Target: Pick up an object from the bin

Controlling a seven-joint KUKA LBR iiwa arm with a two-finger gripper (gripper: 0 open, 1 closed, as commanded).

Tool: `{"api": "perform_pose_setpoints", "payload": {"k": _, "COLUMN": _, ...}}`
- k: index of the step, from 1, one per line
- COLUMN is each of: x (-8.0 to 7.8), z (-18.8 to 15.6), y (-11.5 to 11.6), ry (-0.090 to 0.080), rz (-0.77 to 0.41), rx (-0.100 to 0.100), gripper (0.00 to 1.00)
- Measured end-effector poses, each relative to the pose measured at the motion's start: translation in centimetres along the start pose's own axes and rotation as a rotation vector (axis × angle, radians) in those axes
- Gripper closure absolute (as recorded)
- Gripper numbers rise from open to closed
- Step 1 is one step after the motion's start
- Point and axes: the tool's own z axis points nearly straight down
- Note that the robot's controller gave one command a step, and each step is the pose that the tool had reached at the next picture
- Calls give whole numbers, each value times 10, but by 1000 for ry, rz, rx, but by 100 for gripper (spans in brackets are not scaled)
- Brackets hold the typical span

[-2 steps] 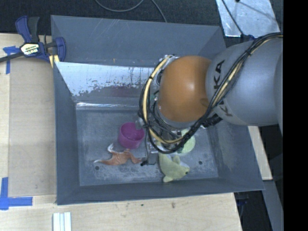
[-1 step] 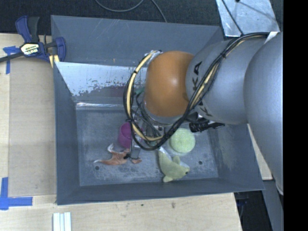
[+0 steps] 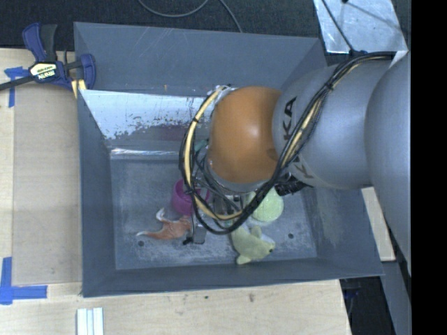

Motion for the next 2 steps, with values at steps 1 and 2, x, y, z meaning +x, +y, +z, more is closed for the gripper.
{"api": "perform_pose_setpoints", "payload": {"k": 1, "x": -38, "z": 70, "y": -19, "ry": -4, "rz": 147, "rx": -2, "gripper": 0}}
{"api": "perform_pose_setpoints", "payload": {"k": 2, "x": -68, "z": 76, "y": -20, "ry": -11, "rz": 171, "rx": -5, "gripper": 100}}
